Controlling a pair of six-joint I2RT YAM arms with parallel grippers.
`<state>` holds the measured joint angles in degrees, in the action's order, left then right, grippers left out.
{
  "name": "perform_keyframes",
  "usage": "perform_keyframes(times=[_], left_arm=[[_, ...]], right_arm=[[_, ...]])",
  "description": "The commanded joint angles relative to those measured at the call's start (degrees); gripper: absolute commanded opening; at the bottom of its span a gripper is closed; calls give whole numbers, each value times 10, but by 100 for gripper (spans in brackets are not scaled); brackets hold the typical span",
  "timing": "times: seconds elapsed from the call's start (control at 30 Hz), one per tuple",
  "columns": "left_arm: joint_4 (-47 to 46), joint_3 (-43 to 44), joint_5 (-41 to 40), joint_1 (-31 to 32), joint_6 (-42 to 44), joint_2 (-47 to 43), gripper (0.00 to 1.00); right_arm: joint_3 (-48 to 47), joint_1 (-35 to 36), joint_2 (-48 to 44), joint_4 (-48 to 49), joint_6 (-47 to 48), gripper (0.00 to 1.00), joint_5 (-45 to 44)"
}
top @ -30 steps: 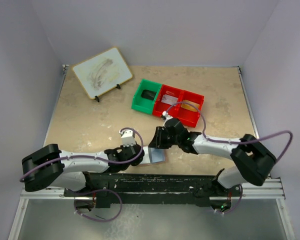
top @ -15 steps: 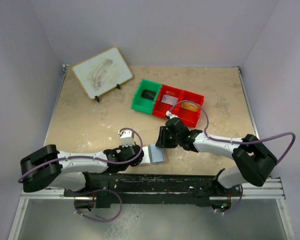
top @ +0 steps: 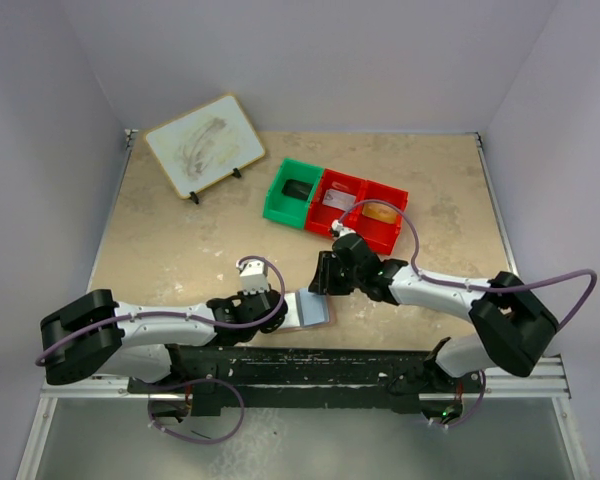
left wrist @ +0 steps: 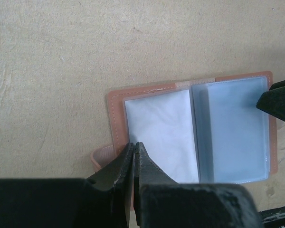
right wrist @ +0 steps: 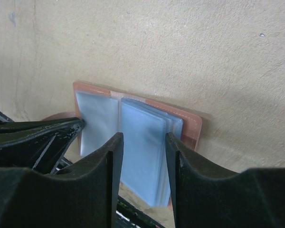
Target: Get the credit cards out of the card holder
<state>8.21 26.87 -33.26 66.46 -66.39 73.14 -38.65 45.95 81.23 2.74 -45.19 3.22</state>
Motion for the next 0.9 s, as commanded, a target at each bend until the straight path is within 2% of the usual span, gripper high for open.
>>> perform_keyframes(times=[0.0,0.87], left_arm=[[-4,11,-8,3,7,-7,0],[-5,16,-6,3,10,4,0]], right_arm=[[0,-2,-27,-2,3,44,-6],[27,-1,-12,42,-10,43,29]])
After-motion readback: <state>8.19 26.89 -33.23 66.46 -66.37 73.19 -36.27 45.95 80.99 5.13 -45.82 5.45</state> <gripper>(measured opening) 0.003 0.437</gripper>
